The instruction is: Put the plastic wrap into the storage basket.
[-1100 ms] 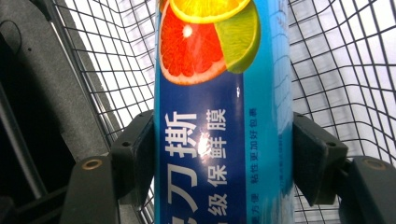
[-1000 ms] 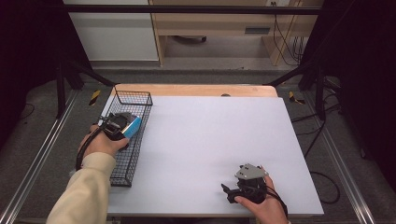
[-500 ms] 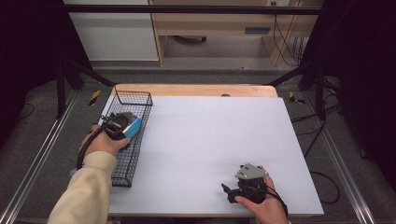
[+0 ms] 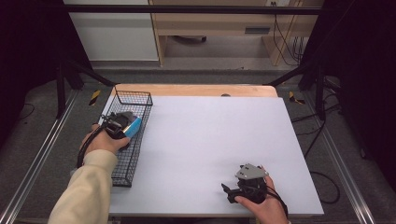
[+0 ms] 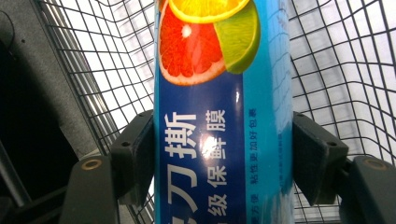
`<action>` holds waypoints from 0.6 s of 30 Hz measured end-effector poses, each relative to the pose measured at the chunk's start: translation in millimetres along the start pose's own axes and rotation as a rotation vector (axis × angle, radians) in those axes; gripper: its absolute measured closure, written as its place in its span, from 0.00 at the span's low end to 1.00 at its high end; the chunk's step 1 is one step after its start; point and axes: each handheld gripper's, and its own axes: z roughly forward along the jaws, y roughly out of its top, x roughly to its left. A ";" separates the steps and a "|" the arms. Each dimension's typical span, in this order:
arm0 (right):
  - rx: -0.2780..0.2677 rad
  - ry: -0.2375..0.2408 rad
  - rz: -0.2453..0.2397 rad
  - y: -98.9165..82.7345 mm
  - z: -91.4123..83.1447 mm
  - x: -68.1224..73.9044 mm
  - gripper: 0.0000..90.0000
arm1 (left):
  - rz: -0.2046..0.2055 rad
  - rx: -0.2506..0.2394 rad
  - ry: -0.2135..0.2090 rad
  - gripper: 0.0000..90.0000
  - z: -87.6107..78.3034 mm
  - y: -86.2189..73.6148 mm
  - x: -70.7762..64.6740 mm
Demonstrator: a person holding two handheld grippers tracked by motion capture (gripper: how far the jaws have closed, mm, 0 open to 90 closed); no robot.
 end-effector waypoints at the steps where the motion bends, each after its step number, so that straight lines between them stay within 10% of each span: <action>1: 0.001 -0.001 -0.003 -0.1 0.1 -0.1 0.10 | -0.003 -0.003 0.001 0.35 0.2 0.0 -0.4; 18: 0.007 0.005 0.002 -0.3 0.8 0.8 0.10 | 0.029 -0.050 0.029 0.34 -3.0 -4.9 -3.2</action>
